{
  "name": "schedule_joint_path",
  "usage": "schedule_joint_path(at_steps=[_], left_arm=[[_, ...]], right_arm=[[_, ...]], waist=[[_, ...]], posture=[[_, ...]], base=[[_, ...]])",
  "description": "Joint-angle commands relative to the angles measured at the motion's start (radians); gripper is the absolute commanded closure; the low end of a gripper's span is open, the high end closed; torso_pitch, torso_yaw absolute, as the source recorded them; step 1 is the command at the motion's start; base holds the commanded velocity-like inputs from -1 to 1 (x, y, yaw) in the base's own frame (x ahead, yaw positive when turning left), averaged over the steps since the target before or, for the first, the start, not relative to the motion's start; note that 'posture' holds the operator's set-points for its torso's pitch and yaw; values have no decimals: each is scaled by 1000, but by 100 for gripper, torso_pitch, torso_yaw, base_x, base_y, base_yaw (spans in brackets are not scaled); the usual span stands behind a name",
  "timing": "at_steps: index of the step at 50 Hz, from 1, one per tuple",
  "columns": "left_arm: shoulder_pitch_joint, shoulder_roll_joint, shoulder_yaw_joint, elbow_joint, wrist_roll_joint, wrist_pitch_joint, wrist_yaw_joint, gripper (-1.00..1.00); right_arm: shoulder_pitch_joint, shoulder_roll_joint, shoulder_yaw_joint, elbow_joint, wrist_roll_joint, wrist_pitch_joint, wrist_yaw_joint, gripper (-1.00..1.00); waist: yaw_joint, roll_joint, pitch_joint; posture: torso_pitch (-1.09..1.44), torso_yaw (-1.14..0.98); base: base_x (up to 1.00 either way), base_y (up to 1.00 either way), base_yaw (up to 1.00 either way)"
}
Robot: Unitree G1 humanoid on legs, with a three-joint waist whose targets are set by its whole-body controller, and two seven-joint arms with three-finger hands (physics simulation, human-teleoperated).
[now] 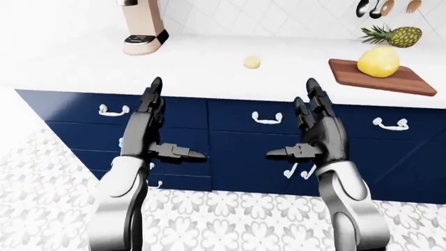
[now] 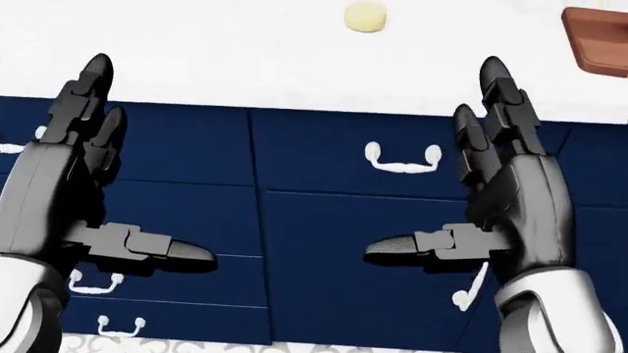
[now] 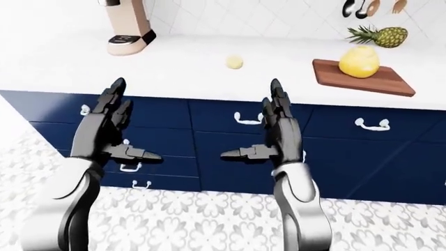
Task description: Pick up the wedge of cheese and place it on the slice of bread to prepare a simple cheese on bread dish.
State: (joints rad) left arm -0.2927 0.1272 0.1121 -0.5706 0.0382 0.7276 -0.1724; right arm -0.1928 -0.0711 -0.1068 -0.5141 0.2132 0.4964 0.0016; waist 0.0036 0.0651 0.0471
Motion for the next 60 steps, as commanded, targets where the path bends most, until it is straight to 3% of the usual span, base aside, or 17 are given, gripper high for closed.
schedule_joint_path(at_steps=[1,8,12,13,15,20,25,29,30,34,36,39,44,47,48,56,60], left_arm=[[-26,4,0,-32,-3,-25,0,-100],[-39,12,11,-35,-10,-15,1,-100],[-43,17,19,-23,-18,-27,2,-100],[-42,17,20,-23,-20,-27,3,-100],[-45,21,23,-23,-23,-25,2,-100],[-58,28,28,-27,-29,-13,6,-100],[-72,33,24,-31,-30,3,7,-100],[-78,37,28,-24,-33,-1,5,-100],[-78,37,30,-23,-34,-2,5,-100],[-66,36,31,-25,-35,-10,3,-100],[-64,35,31,-22,-35,-14,4,-100],[-82,39,28,-26,-34,4,6,-100],[-85,37,27,-38,-34,19,9,-100],[-82,36,27,-26,-36,4,9,-100],[-81,36,27,-26,-36,4,9,-100],[-80,41,35,-52,-46,27,11,-100],[-83,42,36,-50,-47,28,12,-100]], right_arm=[[-23,-7,-9,-48,7,-17,-3,-100],[-39,-15,-13,-71,15,1,-2,-100],[-54,-20,-10,-94,19,18,1,-100],[-57,-19,-9,-94,21,13,5,-100],[-59,-16,-3,-89,19,4,9,-100],[-78,-19,0,-88,17,22,5,-100],[-87,-18,0,-111,37,37,-3,-100],[-94,-21,4,-109,29,37,-1,-100],[-94,-16,3,-109,35,38,-3,-100],[-88,-13,4,-106,36,31,-2,-100],[-88,-14,5,-110,36,37,-4,-100],[-78,-13,10,-97,27,19,3,-100],[-75,-11,13,-105,24,22,5,-100],[-83,-14,11,-109,21,29,6,-100],[-84,-14,12,-114,19,34,5,-100],[-92,-16,25,-138,-13,56,14,-100],[-98,-12,23,-144,-14,63,17,-100]], waist=[[-2,4,-14],[15,-25,-27],[0,-88,-54],[1,-67,-48],[-9,-100,-12],[-14,-110,-13],[-16,-91,-18],[-17,-22,-45],[-19,-63,-41],[-7,-50,-72],[3,-39,-33],[11,-35,-22],[17,-77,3],[10,-161,-30],[3,-121,-7],[-2,-68,-21],[11,-71,-40]], posture=[[0,0],[0,0],[0,0],[0,0],[0,0],[0,0],[0,0],[0,0],[0,0],[0,0],[0,0],[0,0],[0,0],[0,0],[0,0],[0,0],[0,0]], base=[[37,-15,0],[37,-7,0],[10,0,0],[0,0,0],[0,0,0],[0,0,0],[0,0,0],[0,0,0],[0,0,0],[3,0,0],[19,0,0],[36,0,0],[48,0,0],[44,0,0],[41,0,0],[9,6,0],[0,44,0]])
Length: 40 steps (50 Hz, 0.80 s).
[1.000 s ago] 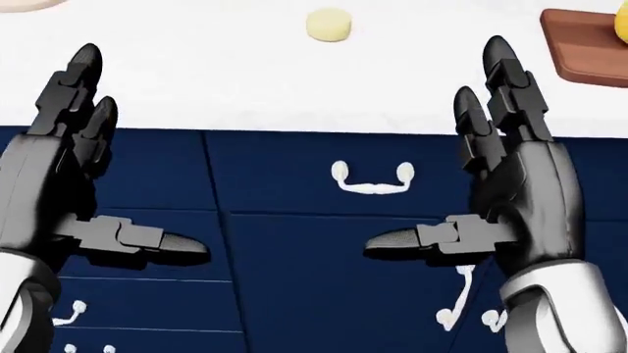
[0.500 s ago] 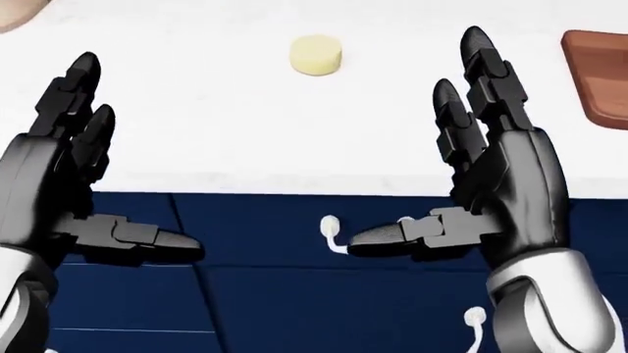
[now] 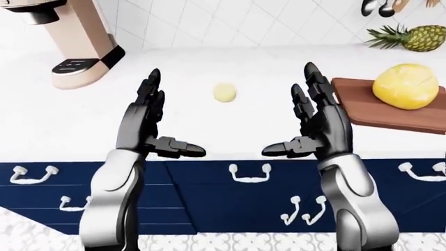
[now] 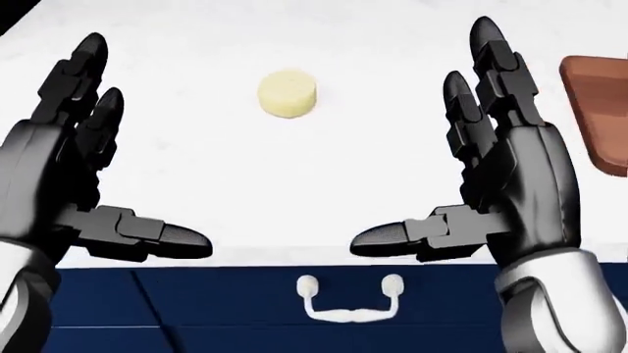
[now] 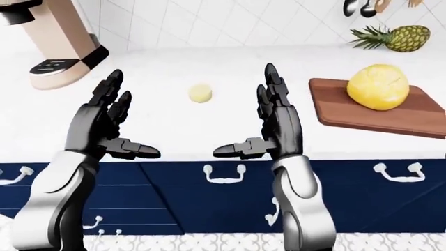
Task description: Pick up the wedge of cheese and place it on the slice of bread to prepare a simple cheese on bread dish.
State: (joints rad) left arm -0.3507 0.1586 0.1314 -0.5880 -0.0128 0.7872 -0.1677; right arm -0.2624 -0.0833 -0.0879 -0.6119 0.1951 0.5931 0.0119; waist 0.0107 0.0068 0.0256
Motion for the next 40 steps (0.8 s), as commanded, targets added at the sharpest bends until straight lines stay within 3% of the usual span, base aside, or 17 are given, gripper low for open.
schedule_joint_path(at_steps=[1,3,4,5,7,8,9,13,14,17,22,31,33,35,37,40], left_arm=[[-24,12,16,-29,4,-35,7,-100],[-25,13,19,-29,3,-35,5,-100],[-24,13,19,-27,2,-38,5,-100],[-22,13,19,-23,2,-43,5,-100],[-17,11,18,-21,2,-49,5,-100],[-16,12,19,-23,2,-48,5,-100],[-15,13,20,-25,1,-46,5,-100],[-17,13,19,-24,2,-46,5,-100],[-18,13,18,-24,2,-45,5,-100],[-18,13,19,-22,2,-48,4,-100],[-16,11,15,-22,3,-52,4,-100],[-13,11,18,-43,1,-36,-2,-100],[-16,11,17,-43,1,-33,-2,-100],[-16,10,16,-36,1,-41,-1,-100],[-11,7,11,-27,4,-52,0,-100],[-12,8,16,-33,1,-46,-1,-100]], right_arm=[[-29,1,4,-46,3,-35,8,-100],[-33,3,3,-49,6,-32,7,-100],[-36,4,4,-53,6,-24,3,-100],[-36,4,5,-55,6,-22,2,-100],[-28,7,11,-54,2,-25,2,-100],[-24,7,14,-52,-1,-32,6,-100],[-20,9,12,-46,1,-40,9,-100],[-21,13,6,-47,9,-44,6,-100],[-22,11,4,-48,11,-43,6,-100],[-22,9,2,-45,17,-48,6,-100],[-67,-10,-2,-60,18,3,4,-100],[-153,-71,-47,-43,12,75,25,-100],[-194,-90,-50,-40,11,121,29,-100],[-219,-100,-35,-24,-11,135,40,-100],[-258,-98,-30,-9,-20,153,45,-100],[-299,-89,-8,3,-41,174,56,-100]], waist=[[6,-2,-20],[10,31,-20],[12,57,-29],[16,32,-40],[20,67,-18],[22,67,-17],[19,63,-19],[8,-7,5],[3,8,8],[-6,18,-11],[-3,23,-14],[9,-4,-7],[14,-19,-6],[20,-52,-10],[22,-35,-6],[16,-23,-21]], posture=[[0,0],[0,0],[0,0],[0,0],[0,0],[0,0],[0,0],[0,0],[0,0],[0,0],[0,0],[0,0],[0,0],[0,0],[0,0],[0,0]], base=[[0,44,0],[0,44,0],[0,45,0],[0,45,0],[0,42,0],[0,43,0],[0,70,0],[0,42,0],[0,0,0],[0,0,0],[0,0,0],[0,0,0],[0,0,0],[0,0,0],[0,0,0],[0,0,0]])
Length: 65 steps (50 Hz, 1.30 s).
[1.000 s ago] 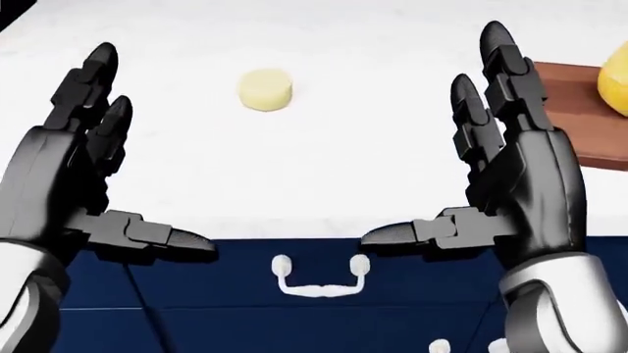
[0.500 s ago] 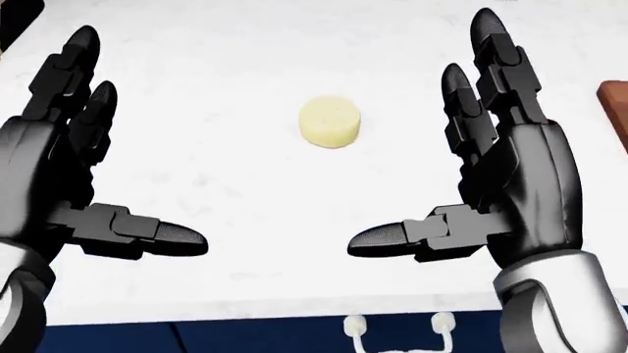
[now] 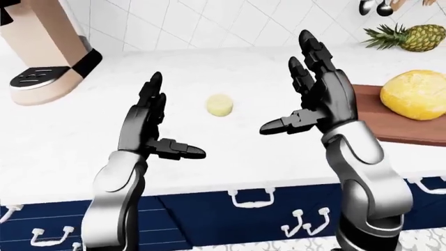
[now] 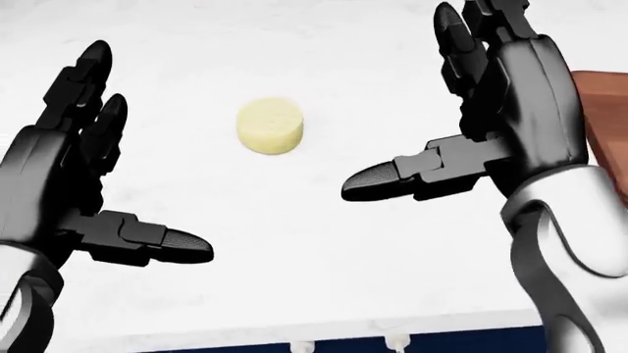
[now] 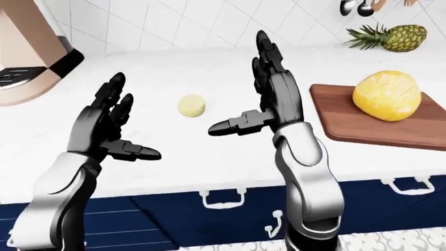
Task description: Pick up the wedge of cheese and place it on the slice of bread to prepare a simple cheese on bread dish.
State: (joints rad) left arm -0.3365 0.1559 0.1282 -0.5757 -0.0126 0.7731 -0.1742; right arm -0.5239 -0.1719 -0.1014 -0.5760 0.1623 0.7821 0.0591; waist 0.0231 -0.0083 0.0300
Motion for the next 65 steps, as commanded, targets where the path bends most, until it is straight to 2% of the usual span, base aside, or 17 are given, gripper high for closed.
schedule_joint_path(at_steps=[1,4,5,7,10,12,13,14,17,18,20,22,25,31,37,50,65], left_arm=[[-26,12,22,-52,0,-27,6,-100],[-19,13,28,-50,-5,-36,7,-100],[-16,13,29,-47,-6,-40,6,-100],[-12,15,34,-45,-10,-46,5,-100],[-10,17,37,-47,-14,-46,6,-100],[-9,18,37,-43,-15,-50,6,-100],[-9,18,36,-41,-15,-51,7,-100],[-10,18,36,-43,-15,-48,7,-100],[-10,19,34,-49,-15,-42,9,-100],[-8,18,33,-47,-14,-45,8,-100],[-6,17,33,-42,-14,-51,8,-100],[-8,17,32,-39,-13,-53,8,-100],[-7,17,33,-39,-13,-54,7,-100],[0,15,33,-28,-12,-76,4,-100],[2,16,36,-26,-14,-79,4,-100],[-4,16,33,-25,-13,-72,6,-100],[-7,17,30,-18,-8,-72,4,-100]], right_arm=[[-50,4,8,-30,-12,-6,12,-100],[-59,18,27,-21,-27,-10,23,-100],[-61,21,36,-23,-36,-2,30,-100],[-71,30,44,-32,-48,14,37,-100],[-77,36,45,-27,-61,9,49,-100],[-75,39,45,-25,-70,4,53,-100],[-72,36,50,-27,-77,5,61,-100],[-77,36,47,-22,-88,4,61,-100],[-82,37,38,-21,-91,5,64,-100],[-83,36,39,-21,-94,7,66,-100],[-90,32,36,-15,-97,8,71,-100],[-102,27,40,5,-106,7,79,-100],[-121,21,48,41,-136,14,92,-100],[-130,25,82,89,-227,7,131,-100],[-153,45,79,175,-293,-10,160,-100],[-208,48,61,343,-318,-94,155,-100],[-245,65,78,528,-360,-215,140,-100]], waist=[[2,-4,-26],[-7,6,-25],[-3,7,-41],[3,-1,-23],[-1,-13,-27],[-4,-7,-17],[-34,5,-13],[-8,-32,-1],[-32,29,-12],[-35,60,-18],[-31,40,3],[-36,24,-8],[-28,7,-11],[-19,11,-20],[-19,15,-25],[-20,18,-28],[-22,18,-29]], posture=[[0,0],[0,0],[0,0],[0,0],[0,0],[0,0],[0,0],[0,0],[0,0],[0,0],[0,0],[0,0],[0,0],[0,0],[0,0],[0,0],[0,0]], base=[[0,0,0],[0,0,0],[0,0,31],[0,0,79],[0,0,100],[0,0,100],[0,45,0],[0,0,0],[0,0,0],[0,0,0],[0,0,0],[0,0,0],[0,0,0],[0,0,0],[0,0,0],[0,0,0],[0,0,0]])
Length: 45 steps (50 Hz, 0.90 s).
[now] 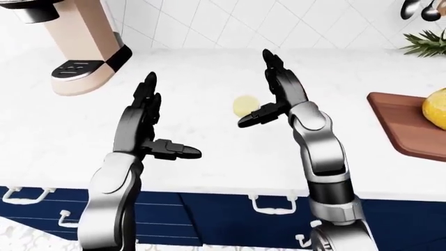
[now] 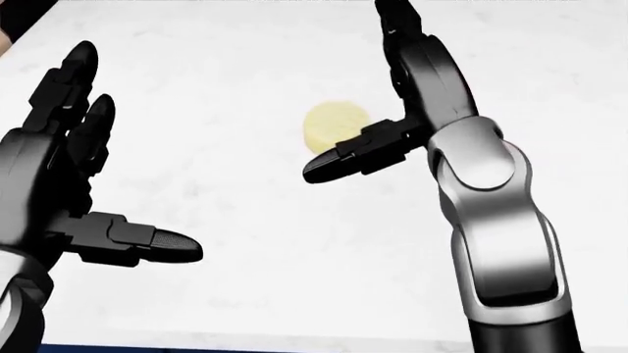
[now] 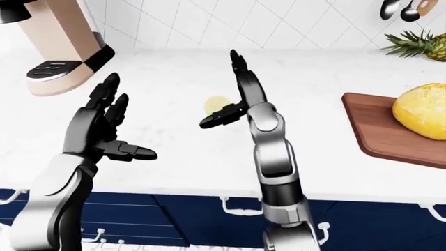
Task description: Pick up the wedge of cheese and place it on the slice of bread to prepare a simple cheese on bread dish.
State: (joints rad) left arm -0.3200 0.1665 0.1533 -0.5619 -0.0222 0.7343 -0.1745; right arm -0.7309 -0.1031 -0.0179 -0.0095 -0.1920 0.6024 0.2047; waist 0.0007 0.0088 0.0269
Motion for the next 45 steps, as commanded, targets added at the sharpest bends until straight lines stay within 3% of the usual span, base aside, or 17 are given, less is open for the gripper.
schedule_joint_path(at_steps=[1,31,37,39,45], left_arm=[[-22,5,4,-26,3,-40,4,-100],[-13,5,10,-34,-1,-37,4,-100],[-13,7,8,-22,3,-48,1,-100],[-14,7,9,-27,3,-43,0,-100],[-14,7,10,-25,3,-45,-1,-100]], right_arm=[[-39,-3,-3,-26,-10,-45,-8,-100],[-44,6,2,166,-69,-203,-24,-100],[-39,7,4,161,-78,-201,-17,-76],[-36,8,5,168,-81,-209,-16,-48],[-33,9,6,186,-89,-224,-18,-55]], waist=[[0,1,-26],[1,1,-26],[1,0,-26],[1,0,-27],[1,0,-27]], posture=[[0,0],[0,0],[0,0],[0,0],[0,0]], base=[[0,0,0],[0,0,0],[0,0,0],[0,0,0],[0,0,0]])
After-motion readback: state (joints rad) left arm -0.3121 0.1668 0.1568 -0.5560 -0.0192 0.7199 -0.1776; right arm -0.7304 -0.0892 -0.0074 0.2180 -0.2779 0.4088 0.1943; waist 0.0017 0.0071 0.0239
